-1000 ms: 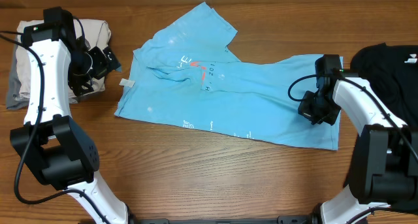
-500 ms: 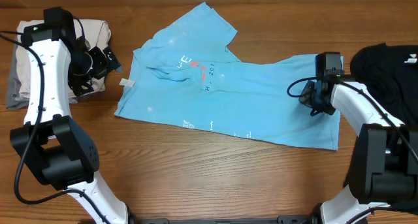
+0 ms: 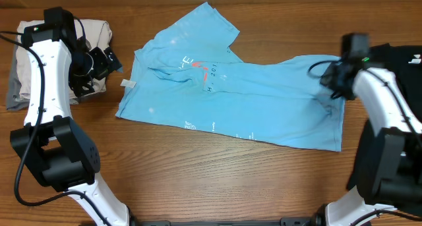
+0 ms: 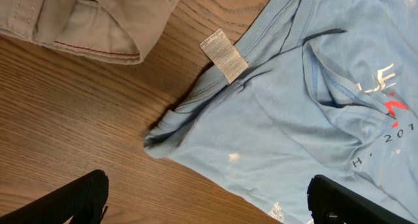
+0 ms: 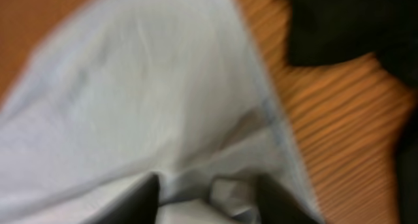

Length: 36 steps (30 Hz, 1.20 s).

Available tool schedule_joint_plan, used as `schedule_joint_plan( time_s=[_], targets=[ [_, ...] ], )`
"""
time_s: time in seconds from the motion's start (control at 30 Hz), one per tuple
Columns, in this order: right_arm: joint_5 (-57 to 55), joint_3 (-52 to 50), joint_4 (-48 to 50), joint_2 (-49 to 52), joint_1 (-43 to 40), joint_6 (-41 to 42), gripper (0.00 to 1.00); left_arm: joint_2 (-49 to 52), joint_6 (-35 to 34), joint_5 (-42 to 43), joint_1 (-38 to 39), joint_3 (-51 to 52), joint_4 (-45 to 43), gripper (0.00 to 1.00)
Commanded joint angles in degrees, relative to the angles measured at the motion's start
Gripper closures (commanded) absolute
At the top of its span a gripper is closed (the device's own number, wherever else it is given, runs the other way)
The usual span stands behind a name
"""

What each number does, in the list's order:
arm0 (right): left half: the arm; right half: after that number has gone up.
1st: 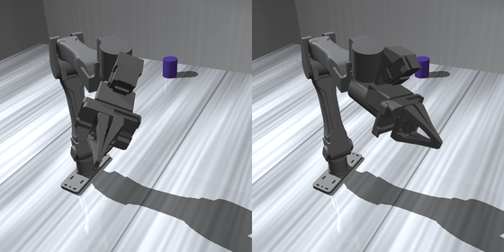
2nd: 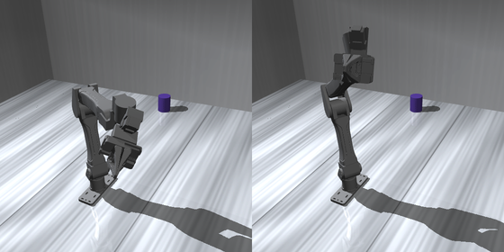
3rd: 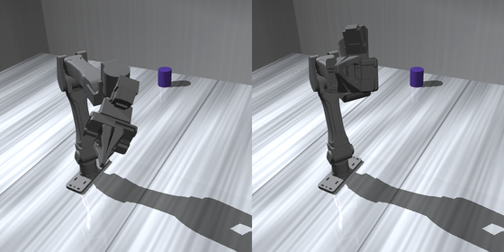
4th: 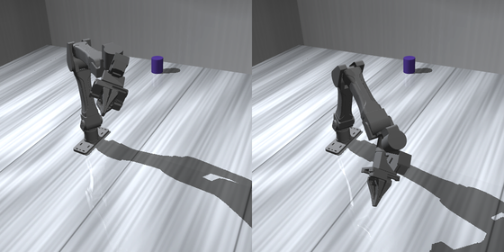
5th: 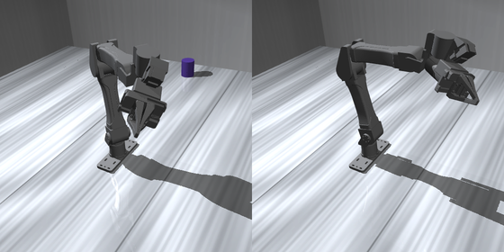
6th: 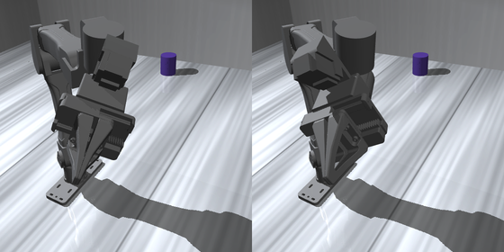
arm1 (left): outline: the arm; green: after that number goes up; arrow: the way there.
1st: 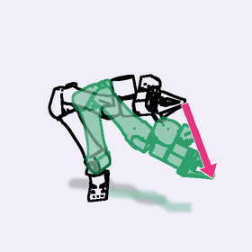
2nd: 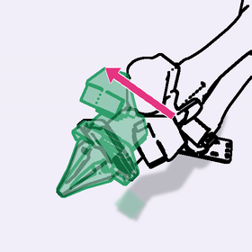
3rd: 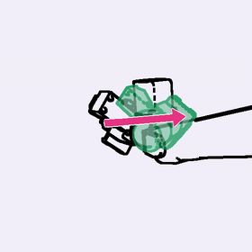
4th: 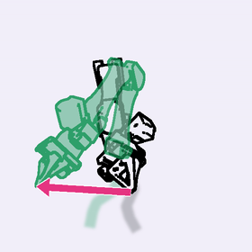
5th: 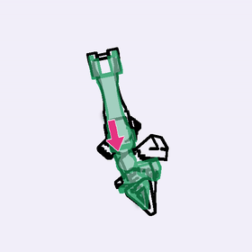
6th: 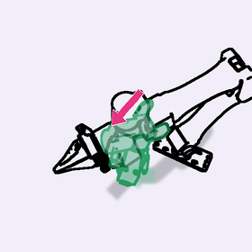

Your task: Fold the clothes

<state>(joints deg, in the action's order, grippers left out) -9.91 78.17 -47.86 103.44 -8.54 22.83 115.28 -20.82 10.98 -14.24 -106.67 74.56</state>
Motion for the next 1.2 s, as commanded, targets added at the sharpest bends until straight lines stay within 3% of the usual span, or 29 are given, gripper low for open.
schedule_joint_plan(
  time_s=[0.0, 0.03, 0.27, 0.4, 0.47, 0.5, 0.57, 0.6, 0.63, 0.67, 0.7, 0.73, 0.77, 0.87, 0.97, 1.1, 1.17],
  targets=[
    [-0.55, 4.31, -2.62, -1.55, -2.51, -0.07, 0.06, -1.81, 0.48, 0.48, 0.39, -1.05, -0.04, 0.0],
    [-0.57, 4.31, -2.99, -1.55, -2.93, -0.07, 0.0, -1.81, 0.48, 0.46, 0.39, -1.05, -0.04, 0.0],
    [-0.55, 4.28, -3.04, -1.53, -3.76, -0.07, 0.0, -1.81, 0.44, 0.48, 0.39, -1.05, -0.15, 0.0],
    [-0.55, 4.31, -3.02, -1.53, -3.76, -0.07, 0.0, -1.81, 0.46, 0.5, 0.39, -1.05, -6.49, 0.0],
    [-0.57, 4.28, -3.02, -1.53, -3.76, -0.07, 0.0, -1.81, 0.55, 1.18, 0.39, -1.05, -5.4, 0.0],
    [-0.55, 4.28, -3.02, -1.53, -3.76, -0.07, 0.0, -1.79, 1.66, 2.97, 0.46, -1.05, -5.11, 0.03],
    [-0.55, 4.28, -3.02, -1.53, -3.76, -0.07, 0.0, -1.7, 8.15, 8.59, 1.22, -1.05, -3.93, 0.23],
    [-0.55, 4.28, -3.02, -1.53, -3.76, -0.07, 0.0, -1.7, 8.94, 8.74, 1.7, -1.05, -3.1, 0.25],
    [-0.57, 4.28, -3.02, -1.53, -3.76, -0.07, 0.0, -1.7, 8.52, 7.56, 2.51, -1.05, -1.9, 0.19],
    [-0.55, 4.31, -3.02, -1.53, -3.76, -0.07, 0.0, -1.7, 8.04, 6.25, 3.3, -1.05, -0.9, 0.23],
    [-0.55, 4.28, -3.02, -1.53, -3.76, -0.07, 0.0, -1.7, 7.93, 4.85, 4.28, -1.05, 0.07, 0.63],
    [-0.55, 4.28, -3.02, -1.53, -3.76, -0.07, 0.0, -1.7, 7.96, 3.32, 5.62, -1.05, 1.11, 0.89],
    [-0.55, 4.28, -3.04, -1.53, -3.76, -0.07, 0.0, -1.68, 7.96, 2.1, 6.64, -1.05, 1.88, 0.96],
    [-0.55, 4.28, -3.02, -1.53, -3.76, -0.07, 0.0, -1.66, 7.78, -3.93, 10.78, -0.81, 4.63, 0.96],
    [-0.55, 4.28, -3.02, -1.53, -3.76, -0.07, 0.0, -1.64, 3.13, -9.84, 14.53, 1.75, 3.48, 0.95],
    [-0.55, 4.28, -3.02, -1.53, -3.76, -0.07, 0.0, -1.51, 1.01, -10.82, 15.78, 6.88, -0.76, 0.96],
    [-0.55, 4.28, -3.02, -1.53, -3.76, -0.07, 0.0, -1.44, -0.5, -11.5, 15.28, 9.88, -2.45, 0.87]
  ],
)
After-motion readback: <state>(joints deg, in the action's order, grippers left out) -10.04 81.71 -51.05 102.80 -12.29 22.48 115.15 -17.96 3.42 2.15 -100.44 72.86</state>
